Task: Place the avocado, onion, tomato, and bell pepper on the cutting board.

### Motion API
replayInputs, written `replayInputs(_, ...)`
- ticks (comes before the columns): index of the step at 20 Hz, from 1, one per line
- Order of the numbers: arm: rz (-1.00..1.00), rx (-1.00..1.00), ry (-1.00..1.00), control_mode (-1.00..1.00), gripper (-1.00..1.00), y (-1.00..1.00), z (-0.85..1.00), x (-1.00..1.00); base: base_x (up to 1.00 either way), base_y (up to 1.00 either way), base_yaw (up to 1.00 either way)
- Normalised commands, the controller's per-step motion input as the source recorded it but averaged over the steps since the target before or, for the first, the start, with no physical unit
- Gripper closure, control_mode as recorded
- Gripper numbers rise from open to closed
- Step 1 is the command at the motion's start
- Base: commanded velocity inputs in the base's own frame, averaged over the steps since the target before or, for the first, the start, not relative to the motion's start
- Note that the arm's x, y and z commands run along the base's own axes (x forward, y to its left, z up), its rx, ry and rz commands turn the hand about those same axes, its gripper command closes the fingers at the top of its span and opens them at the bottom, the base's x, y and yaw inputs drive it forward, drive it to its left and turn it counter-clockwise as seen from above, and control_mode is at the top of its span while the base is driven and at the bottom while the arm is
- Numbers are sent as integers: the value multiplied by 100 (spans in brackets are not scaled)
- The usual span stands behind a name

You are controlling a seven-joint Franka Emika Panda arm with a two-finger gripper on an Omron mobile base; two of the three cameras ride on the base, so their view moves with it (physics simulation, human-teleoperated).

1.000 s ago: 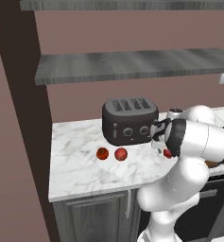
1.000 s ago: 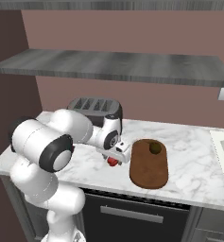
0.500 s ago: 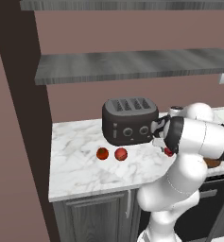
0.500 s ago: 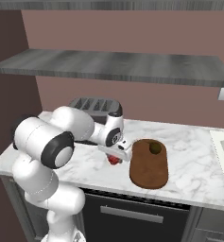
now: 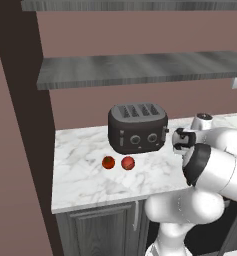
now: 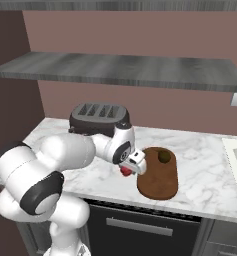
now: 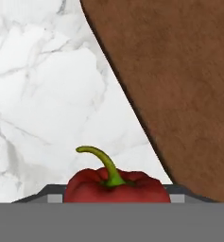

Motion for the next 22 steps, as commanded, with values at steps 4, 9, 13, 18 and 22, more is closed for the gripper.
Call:
replayInputs(4,-7,-4,-1,-100,100,-47,14,-1,0,0,0)
replayInputs(9,-5,-2,0,-100,100,-48,18,3,0,0,0)
replayInputs(13,-2,0,0,-100,100,-40,9,23,0,0,0)
replayInputs(18,0,1,7,-100,100,-29,-1,31,0,0,0)
replayInputs(22,0,5,12,-100,100,-26,-21,24,0,0,0)
